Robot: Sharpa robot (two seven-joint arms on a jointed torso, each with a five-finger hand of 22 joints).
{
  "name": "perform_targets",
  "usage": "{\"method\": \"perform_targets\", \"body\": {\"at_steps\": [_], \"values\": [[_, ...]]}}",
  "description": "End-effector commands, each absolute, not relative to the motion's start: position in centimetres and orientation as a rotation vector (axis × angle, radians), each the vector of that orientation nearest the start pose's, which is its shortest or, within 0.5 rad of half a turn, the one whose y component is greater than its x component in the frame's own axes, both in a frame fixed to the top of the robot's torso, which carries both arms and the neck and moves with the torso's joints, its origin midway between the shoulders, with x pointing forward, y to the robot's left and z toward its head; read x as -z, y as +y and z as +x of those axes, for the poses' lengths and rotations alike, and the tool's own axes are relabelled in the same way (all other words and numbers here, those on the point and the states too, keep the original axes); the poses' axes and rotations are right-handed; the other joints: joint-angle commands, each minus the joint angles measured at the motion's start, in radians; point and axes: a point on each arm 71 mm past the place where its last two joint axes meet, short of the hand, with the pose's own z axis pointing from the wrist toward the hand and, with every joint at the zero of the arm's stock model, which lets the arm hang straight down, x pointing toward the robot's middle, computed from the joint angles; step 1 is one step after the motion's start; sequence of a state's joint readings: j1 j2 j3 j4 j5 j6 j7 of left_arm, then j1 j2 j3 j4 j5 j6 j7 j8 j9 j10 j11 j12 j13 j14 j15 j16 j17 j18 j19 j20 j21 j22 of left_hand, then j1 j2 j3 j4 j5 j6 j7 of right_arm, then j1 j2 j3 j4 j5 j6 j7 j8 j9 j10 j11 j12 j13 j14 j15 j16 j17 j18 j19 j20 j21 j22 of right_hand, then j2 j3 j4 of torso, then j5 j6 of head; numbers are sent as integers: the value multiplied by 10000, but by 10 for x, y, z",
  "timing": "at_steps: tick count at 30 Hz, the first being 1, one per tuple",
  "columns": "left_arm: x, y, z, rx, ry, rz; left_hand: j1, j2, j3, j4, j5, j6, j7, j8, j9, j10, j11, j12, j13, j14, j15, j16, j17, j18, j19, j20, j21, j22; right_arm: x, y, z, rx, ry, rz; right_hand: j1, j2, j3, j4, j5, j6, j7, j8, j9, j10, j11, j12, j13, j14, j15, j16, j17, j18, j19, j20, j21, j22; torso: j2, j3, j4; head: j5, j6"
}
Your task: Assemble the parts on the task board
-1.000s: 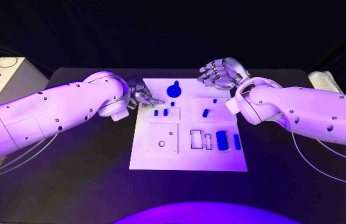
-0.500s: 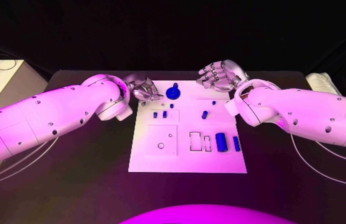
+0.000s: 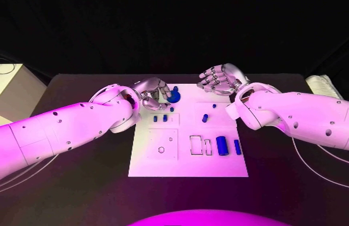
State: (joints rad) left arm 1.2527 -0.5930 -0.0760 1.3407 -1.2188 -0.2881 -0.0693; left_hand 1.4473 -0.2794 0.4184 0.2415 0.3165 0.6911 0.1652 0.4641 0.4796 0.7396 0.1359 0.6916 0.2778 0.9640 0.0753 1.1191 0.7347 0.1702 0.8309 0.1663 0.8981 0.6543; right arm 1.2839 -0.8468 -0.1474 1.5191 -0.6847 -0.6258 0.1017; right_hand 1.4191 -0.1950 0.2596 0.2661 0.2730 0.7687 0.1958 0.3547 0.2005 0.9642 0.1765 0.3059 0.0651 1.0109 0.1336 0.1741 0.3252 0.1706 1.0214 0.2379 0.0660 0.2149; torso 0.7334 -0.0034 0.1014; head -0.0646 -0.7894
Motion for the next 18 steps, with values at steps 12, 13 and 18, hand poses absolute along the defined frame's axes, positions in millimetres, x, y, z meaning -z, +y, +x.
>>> {"method": "perform_targets", "body": {"at_steps": [12, 13, 18], "values": [[196, 102, 522, 7359, 17834, 2526, 510, 111, -27, 50, 82, 720, -132, -223, -594, 221, 0, -206, -494, -43, -36, 644, -297, 124, 164, 64, 167, 153, 173, -219, 494, -9654, 15006, 5442, 30, -46, 52, -17, 69, -7, 430, -67, -11, 33, 7, -55, -16, 48, -10, -58, -9, 128, 51, 3, 5, -17, 9, 17, -14, -50, 29], [197, 101, 522, 7313, 17893, 2563, 502, 94, -25, 56, 76, 730, -135, -241, -612, 221, 3, -218, -510, -48, -35, 658, -306, 123, 160, 64, 174, 161, 173, -219, 494, -9655, 15006, 5442, 30, -46, 52, -17, 69, -7, 430, -67, -11, 33, 7, -55, -16, 48, -10, -58, -9, 128, 51, 3, 5, -17, 11, 18, -16, -47, 31], [199, 97, 524, 7223, 18027, 2675, 503, 77, -4, 69, 64, 760, -146, -289, -664, 227, 6, -253, -553, -72, -31, 692, -338, 121, 144, 65, 191, 181, 172, -218, 494, -9661, 15008, 5440, 39, -39, 69, -27, 81, 0, 424, -69, -15, 38, 3, -64, -16, 58, -12, -69, -23, 129, 56, 3, 7, -42, 9, 10, 4, -72, 33]]}}
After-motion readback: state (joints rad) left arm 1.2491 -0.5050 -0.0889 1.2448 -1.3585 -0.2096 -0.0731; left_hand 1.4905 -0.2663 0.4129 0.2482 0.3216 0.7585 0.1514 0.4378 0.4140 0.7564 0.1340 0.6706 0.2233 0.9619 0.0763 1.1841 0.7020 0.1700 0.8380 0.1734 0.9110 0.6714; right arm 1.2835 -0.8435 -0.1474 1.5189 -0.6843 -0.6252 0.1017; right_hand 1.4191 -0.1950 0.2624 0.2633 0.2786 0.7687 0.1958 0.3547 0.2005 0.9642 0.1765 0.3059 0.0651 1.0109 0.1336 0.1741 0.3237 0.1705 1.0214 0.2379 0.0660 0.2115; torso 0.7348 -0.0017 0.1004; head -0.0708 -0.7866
